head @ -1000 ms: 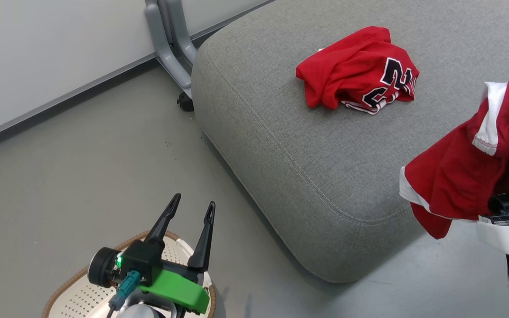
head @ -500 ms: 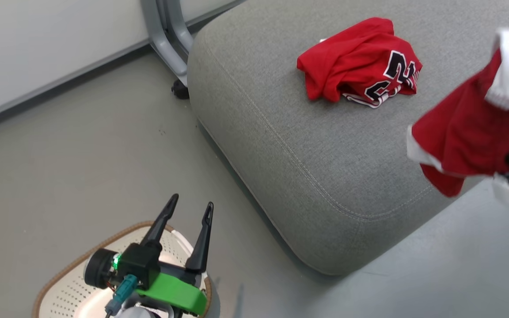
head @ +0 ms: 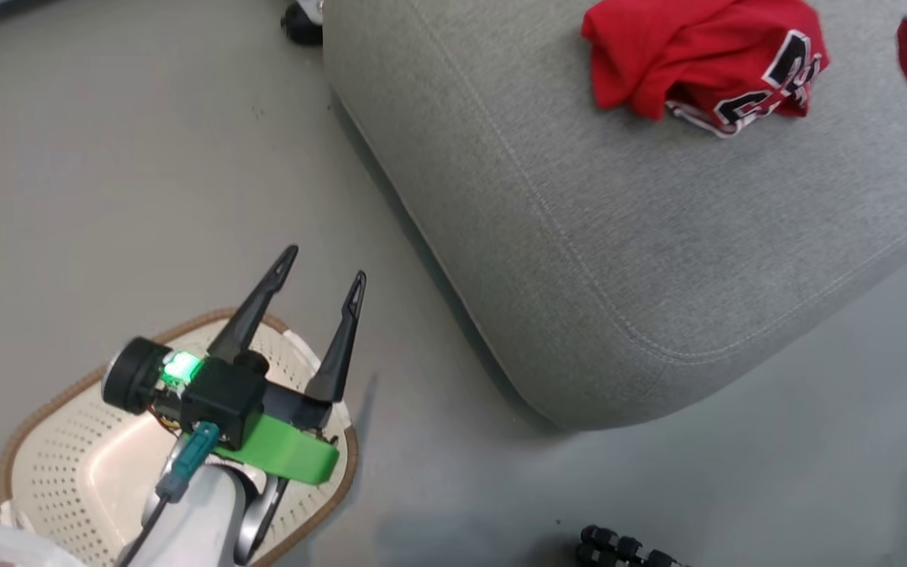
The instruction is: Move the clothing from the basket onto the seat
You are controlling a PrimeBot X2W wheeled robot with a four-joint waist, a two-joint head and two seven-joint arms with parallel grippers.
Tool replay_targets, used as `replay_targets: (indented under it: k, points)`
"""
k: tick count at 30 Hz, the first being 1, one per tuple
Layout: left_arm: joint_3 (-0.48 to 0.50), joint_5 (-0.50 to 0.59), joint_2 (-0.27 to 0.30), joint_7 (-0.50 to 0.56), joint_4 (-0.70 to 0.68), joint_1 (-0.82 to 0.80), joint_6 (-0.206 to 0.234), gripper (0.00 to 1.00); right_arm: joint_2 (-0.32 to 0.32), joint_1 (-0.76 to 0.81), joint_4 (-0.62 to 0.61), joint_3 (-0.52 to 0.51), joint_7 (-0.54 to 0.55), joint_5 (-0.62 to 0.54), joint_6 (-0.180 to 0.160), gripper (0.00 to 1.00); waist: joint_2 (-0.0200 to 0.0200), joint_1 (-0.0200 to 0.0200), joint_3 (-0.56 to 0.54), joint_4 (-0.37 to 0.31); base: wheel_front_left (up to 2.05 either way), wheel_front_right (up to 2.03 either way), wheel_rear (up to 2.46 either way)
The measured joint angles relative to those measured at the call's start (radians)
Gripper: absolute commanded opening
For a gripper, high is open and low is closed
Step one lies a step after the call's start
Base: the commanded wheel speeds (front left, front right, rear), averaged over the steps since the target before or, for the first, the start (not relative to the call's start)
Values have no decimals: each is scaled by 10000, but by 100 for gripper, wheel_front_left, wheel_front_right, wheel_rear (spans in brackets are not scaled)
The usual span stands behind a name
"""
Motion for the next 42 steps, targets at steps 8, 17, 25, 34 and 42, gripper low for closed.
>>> replay_targets:
  k: [8,17,25,34,42]
  points:
    - [-351,75,702,2,-48,-780,-2,100,-663,-1725,1689,-357,0,142,0,0,0,1,1353,378,0,0,0]
    - [-523,178,1145,2,-247,-1159,0,100,-487,-2646,3578,-623,0,29,0,0,0,2,2686,993,0,0,0]
    - [-779,213,1404,2,-245,-1374,0,100,309,-2519,4934,-734,0,-107,0,0,0,1,3333,1553,0,0,0]
    - [-713,213,1216,2,-173,-1354,-2,100,600,-1963,8073,27,-2,416,0,0,0,1,3225,1736,0,0,0]
    - [-792,153,1099,2,50,-1239,-2,100,468,-2065,9624,1022,0,1730,0,34,0,0,2847,1659,0,0,0]
